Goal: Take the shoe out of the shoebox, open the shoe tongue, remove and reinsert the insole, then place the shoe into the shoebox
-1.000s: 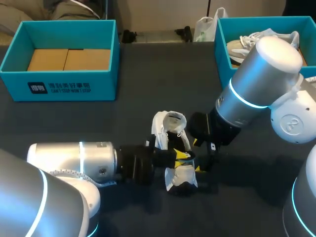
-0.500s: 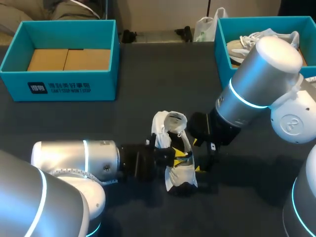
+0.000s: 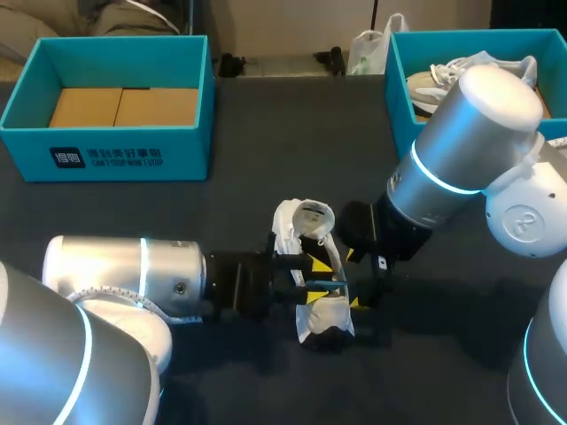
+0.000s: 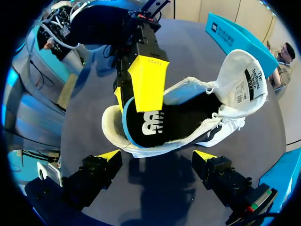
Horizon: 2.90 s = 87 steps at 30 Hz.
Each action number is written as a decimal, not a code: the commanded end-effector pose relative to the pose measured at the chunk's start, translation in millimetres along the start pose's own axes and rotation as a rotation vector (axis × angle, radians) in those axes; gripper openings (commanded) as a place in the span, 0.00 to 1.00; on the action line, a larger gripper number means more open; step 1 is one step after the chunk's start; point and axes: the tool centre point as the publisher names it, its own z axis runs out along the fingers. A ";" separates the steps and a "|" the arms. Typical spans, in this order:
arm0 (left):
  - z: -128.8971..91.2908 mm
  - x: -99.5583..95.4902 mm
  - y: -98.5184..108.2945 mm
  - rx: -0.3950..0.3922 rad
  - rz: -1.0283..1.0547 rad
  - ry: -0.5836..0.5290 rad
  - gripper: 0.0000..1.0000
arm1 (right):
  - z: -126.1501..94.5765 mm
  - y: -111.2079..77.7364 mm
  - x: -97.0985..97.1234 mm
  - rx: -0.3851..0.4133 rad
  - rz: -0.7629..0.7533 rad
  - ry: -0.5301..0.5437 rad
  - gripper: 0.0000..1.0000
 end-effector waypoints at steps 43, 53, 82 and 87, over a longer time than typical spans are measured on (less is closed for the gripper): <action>-27.5 -13.0 -2.2 -0.001 -0.062 0.326 0.45 | -30.7 -34.7 4.0 -0.012 0.021 0.005 1.00; -38.2 -25.6 7.5 -0.006 -0.023 0.528 0.44 | -66.0 -83.4 0.0 -0.053 -0.051 0.058 1.00; -80.2 -70.7 16.8 -0.014 0.274 1.140 0.43 | -101.7 -130.2 0.9 -0.002 0.046 0.018 1.00; -82.2 -72.4 14.5 -0.023 0.289 1.217 0.42 | -104.2 -134.4 1.3 0.002 0.072 0.001 1.00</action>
